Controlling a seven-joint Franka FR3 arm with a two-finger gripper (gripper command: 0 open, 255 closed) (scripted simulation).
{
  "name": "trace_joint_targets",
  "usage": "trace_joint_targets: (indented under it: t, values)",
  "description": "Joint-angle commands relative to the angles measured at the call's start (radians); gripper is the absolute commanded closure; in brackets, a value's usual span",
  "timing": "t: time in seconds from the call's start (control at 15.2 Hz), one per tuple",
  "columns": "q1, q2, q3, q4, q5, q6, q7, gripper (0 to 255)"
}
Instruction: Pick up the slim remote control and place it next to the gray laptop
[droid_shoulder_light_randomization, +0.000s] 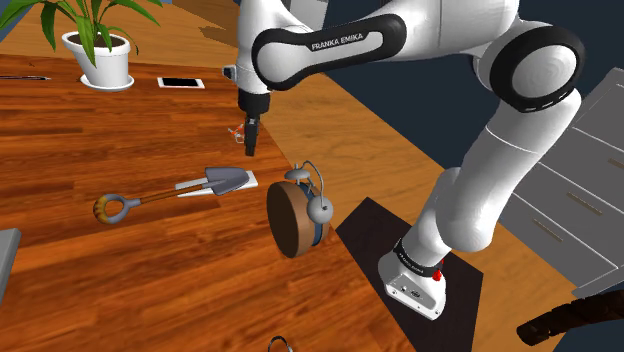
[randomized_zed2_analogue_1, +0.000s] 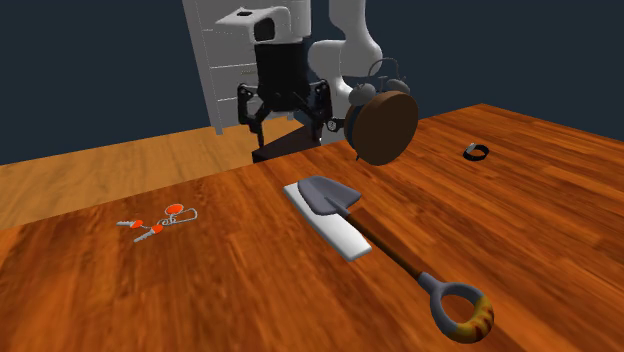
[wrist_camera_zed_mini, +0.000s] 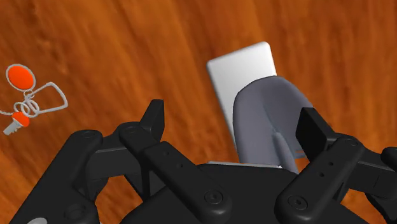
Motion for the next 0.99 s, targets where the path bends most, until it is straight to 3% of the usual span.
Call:
trace_joint_targets:
  t: [0.0, 0.59, 0.92]
  values:
    - [0.019, 0.066, 0.018, 0.051, -0.014, 0.018, -0.026, 0]
    - [0.106, 0.309, 0.088, 0.242, -0.099, 0.073, -0.128, 0]
    - [0.107, 0.337, 0.084, 0.213, -0.106, 0.130, -0.123, 0]
